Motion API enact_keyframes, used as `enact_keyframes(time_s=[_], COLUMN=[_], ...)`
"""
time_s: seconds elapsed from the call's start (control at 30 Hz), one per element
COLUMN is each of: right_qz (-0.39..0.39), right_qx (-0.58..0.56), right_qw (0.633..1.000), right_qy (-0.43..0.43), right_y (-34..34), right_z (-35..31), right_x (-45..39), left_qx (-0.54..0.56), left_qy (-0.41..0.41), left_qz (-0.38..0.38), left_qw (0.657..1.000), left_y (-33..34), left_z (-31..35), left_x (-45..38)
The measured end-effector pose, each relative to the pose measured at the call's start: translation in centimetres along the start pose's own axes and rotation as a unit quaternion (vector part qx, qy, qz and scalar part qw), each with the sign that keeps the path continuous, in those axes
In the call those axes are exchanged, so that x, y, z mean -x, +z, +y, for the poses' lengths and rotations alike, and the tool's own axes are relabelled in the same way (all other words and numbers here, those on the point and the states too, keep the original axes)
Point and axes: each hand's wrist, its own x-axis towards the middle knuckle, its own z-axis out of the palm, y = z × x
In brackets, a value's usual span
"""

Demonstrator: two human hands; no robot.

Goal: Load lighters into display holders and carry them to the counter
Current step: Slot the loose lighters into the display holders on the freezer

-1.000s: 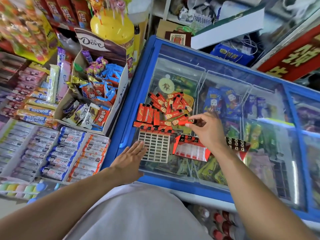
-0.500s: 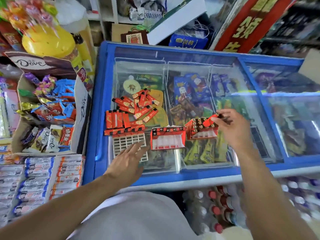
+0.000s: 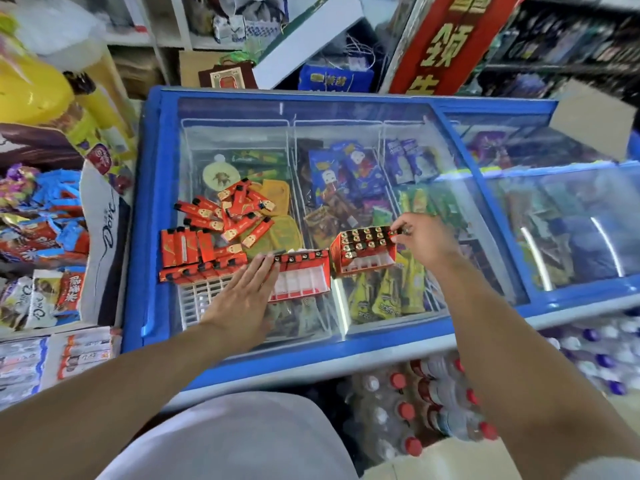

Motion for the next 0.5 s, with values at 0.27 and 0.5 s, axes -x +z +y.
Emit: enact_keyframes(time_s=[0.27, 0.5], right_qz=[0.015, 0.034], right_qx=[0.042, -0.017], right_qw=[0.998, 0.998], right_qy=[-0.039, -0.054], right_y=[-0.52, 0.05], right_z=[0.21, 0.75], right_x=[-0.47, -0.41], left_qx=[0.020, 0.021], left_qy=[-0.009, -0.009], left_qz=[-0.030, -0.026], left_qw=[0.999, 0.999], left_y=[-0.25, 0.57], left_z=[0.04, -0.15], left_x=[-0.56, -0.51])
